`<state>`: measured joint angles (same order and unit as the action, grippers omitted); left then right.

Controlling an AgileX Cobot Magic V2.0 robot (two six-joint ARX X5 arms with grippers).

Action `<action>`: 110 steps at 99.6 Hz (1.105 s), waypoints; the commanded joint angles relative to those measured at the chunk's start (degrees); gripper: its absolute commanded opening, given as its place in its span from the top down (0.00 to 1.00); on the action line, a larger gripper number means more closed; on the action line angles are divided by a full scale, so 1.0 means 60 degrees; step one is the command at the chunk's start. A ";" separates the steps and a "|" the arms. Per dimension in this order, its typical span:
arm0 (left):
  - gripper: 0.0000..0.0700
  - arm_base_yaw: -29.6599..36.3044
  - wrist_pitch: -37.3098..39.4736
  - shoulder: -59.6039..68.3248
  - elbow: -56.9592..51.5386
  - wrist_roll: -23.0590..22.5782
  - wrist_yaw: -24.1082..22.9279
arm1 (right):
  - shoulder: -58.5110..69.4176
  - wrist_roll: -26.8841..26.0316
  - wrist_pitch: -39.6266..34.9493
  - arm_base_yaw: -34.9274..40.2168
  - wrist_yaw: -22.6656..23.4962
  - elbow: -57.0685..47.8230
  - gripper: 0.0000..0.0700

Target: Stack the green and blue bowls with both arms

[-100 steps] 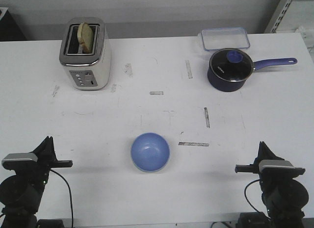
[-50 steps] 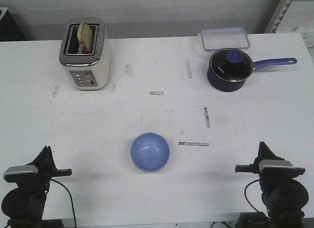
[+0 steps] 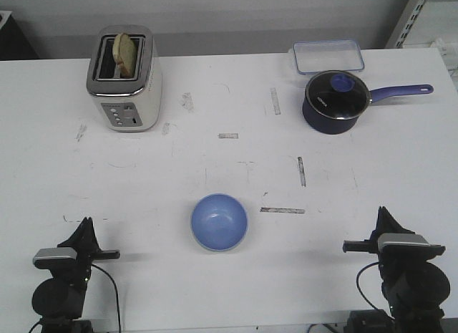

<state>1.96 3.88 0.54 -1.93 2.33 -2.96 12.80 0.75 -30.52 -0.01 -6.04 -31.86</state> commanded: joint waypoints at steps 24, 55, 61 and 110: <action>1.00 0.0007 0.0149 -0.0058 0.0208 0.0011 -0.0007 | 0.0000 -0.0087 0.0153 0.0007 0.0000 -0.0018 1.00; 1.00 0.0007 0.0149 -0.0058 0.0208 0.0011 -0.0007 | 0.0000 -0.0087 0.0153 0.0007 0.0000 -0.0018 1.00; 1.00 0.0007 0.0149 -0.0058 0.0208 0.0011 -0.0007 | 0.0000 -0.0087 0.0153 0.0007 0.0000 -0.0018 1.00; 1.00 0.0007 0.0149 -0.0058 0.0208 0.0011 -0.0007 | -0.0018 -0.0171 0.1253 -0.0273 0.0080 0.0488 1.00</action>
<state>1.96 3.99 0.30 -1.93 2.33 -2.96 12.78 0.75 -25.65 -1.08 -5.91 -30.41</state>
